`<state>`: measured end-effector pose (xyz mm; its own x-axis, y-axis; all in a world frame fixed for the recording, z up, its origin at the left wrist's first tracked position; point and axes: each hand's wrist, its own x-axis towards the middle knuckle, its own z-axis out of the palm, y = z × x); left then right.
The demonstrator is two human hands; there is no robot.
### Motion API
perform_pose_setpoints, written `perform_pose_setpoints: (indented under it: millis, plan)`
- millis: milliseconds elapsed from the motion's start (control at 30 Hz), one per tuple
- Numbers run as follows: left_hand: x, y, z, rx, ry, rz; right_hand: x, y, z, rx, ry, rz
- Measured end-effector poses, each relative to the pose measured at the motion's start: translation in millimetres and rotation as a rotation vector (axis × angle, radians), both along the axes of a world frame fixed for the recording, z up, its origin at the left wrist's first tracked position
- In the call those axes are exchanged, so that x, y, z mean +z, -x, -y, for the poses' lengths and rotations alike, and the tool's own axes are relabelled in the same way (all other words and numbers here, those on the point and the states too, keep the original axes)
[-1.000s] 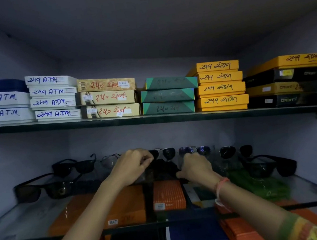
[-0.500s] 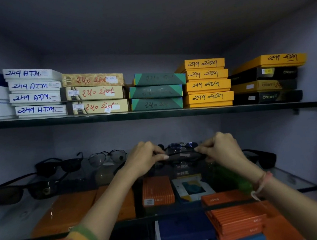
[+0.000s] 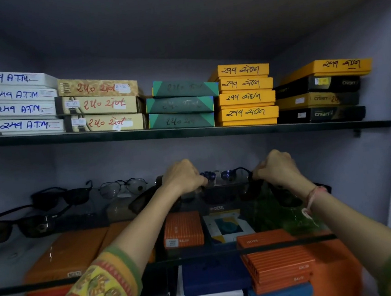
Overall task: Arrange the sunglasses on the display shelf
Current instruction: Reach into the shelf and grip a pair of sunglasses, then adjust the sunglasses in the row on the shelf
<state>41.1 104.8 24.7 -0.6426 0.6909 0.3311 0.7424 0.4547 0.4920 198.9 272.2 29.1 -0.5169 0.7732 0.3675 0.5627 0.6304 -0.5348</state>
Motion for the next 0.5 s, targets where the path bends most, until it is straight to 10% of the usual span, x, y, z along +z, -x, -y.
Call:
perform_pose_setpoints:
  millis: [500]
  plan:
    - [-17,0,-42,0.048,0.119,0.162,-17,5,-19,-0.028,-0.087,0.176]
